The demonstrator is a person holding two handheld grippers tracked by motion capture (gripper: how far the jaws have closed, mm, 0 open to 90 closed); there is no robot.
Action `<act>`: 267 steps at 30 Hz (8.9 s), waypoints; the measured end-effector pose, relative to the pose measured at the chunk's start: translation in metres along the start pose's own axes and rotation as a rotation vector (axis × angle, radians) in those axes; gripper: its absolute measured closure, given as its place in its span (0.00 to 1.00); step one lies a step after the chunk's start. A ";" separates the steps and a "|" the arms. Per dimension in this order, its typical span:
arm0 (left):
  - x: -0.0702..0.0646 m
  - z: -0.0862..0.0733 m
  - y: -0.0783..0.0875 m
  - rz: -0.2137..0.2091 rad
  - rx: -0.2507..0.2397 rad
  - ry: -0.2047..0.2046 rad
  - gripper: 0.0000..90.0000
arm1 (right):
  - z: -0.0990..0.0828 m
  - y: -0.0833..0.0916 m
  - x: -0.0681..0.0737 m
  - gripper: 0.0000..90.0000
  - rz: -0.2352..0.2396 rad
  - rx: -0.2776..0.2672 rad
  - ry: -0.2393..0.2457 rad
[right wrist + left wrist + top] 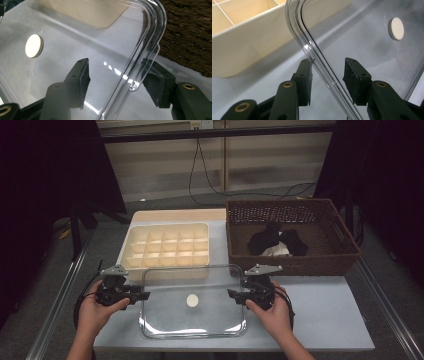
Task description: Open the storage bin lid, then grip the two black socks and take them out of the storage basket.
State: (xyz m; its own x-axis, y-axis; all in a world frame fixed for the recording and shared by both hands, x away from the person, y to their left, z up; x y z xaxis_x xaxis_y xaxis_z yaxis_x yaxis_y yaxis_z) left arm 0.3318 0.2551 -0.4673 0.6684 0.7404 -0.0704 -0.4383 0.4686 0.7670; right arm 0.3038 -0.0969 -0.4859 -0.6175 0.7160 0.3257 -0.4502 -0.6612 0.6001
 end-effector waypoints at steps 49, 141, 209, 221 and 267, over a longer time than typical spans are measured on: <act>-0.005 -0.005 -0.002 0.004 0.057 -0.069 0.61 | -0.002 -0.001 0.003 0.41 0.037 0.016 -0.007; -0.004 -0.008 -0.028 -0.038 0.030 -0.022 0.41 | -0.006 -0.008 -0.010 0.24 0.022 0.036 0.005; -0.047 0.031 -0.063 -0.155 -0.011 -0.145 0.04 | -0.016 0.026 -0.017 0.09 0.084 0.060 0.045; -0.049 0.036 -0.060 -0.175 -0.029 -0.173 0.03 | -0.012 0.042 -0.028 0.08 0.074 0.048 0.025; -0.050 0.036 -0.059 -0.184 -0.031 -0.190 0.03 | 0.028 0.097 -0.045 0.07 0.085 0.116 0.040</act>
State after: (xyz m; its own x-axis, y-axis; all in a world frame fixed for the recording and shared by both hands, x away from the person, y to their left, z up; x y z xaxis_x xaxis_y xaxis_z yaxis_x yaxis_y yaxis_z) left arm 0.3452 0.1730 -0.4859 0.8380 0.5393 -0.0835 -0.3155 0.6037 0.7321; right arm 0.3059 -0.1867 -0.4213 -0.6764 0.6474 0.3512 -0.3189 -0.6873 0.6526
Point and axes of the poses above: each handheld gripper's, and its own axes: y roughly backward along the jaws, z roughly out of its top, x roughly to its left, the point moved 6 cm from there along -y, roughly forward along the jaws, and after that the axes turned 10 degrees about z, right-handed, at the moved point
